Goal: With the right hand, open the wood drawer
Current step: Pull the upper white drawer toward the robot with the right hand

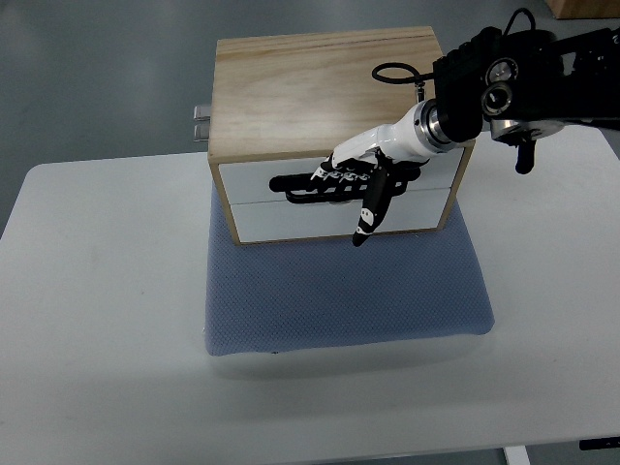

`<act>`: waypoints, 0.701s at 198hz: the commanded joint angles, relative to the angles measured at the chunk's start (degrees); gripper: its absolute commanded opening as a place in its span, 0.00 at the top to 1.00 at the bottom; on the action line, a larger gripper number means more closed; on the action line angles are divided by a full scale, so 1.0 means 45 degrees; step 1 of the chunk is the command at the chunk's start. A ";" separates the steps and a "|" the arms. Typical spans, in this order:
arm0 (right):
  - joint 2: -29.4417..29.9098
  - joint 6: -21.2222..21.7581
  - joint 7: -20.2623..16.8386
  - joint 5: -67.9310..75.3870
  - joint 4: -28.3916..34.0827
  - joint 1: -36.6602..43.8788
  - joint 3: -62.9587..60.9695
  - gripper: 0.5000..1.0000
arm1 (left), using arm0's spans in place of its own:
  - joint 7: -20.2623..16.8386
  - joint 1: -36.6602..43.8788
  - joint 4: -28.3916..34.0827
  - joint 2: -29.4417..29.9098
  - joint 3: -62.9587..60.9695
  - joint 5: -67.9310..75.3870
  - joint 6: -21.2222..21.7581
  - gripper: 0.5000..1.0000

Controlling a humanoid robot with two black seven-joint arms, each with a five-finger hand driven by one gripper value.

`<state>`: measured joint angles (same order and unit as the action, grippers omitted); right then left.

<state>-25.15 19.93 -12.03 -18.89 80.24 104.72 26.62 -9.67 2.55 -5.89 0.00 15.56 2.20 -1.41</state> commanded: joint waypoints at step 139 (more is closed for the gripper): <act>-0.0701 0.2330 -0.0002 0.0019 0.1016 0.0537 0.0003 0.11 | 0.0000 0.0000 0.0000 0.0000 0.0000 0.0000 0.0000 0.00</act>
<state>-28.08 29.43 -12.04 -18.83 84.24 106.89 26.64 -9.67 2.55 -5.89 0.00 15.56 2.20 -1.41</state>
